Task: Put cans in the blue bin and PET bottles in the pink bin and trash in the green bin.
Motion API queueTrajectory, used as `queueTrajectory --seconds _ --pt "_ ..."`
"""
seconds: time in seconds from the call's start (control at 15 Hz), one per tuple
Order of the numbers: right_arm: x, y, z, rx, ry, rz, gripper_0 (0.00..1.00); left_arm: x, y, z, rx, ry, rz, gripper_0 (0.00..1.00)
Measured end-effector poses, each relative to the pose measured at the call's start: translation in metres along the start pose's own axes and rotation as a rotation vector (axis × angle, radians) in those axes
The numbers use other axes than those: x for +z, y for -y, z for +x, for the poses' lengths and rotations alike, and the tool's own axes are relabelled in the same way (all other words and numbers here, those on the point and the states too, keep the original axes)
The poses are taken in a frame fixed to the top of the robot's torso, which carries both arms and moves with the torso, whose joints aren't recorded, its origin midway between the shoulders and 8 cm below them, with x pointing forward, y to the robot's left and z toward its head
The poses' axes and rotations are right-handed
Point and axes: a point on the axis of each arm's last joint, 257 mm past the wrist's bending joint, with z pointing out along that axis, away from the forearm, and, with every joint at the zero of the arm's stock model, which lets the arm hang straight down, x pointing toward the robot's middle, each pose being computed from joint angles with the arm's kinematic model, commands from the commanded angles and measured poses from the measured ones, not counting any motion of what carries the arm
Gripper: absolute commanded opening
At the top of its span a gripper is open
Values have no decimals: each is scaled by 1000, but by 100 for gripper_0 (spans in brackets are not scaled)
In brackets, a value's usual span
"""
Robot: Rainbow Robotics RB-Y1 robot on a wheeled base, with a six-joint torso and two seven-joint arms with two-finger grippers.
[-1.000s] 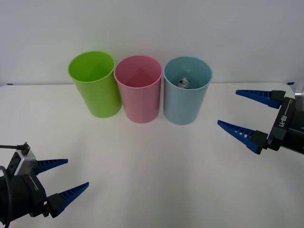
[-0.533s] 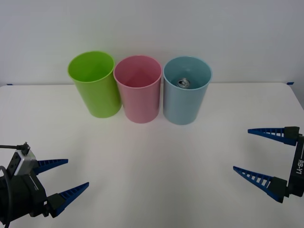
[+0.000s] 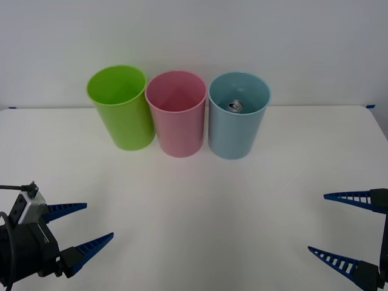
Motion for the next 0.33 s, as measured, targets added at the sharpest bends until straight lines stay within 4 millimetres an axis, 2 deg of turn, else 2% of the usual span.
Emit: queueTrajectory --seconds 0.33 --pt "6 -9 4 8 -9 -25 100 0 0 0 0 0 0 100"
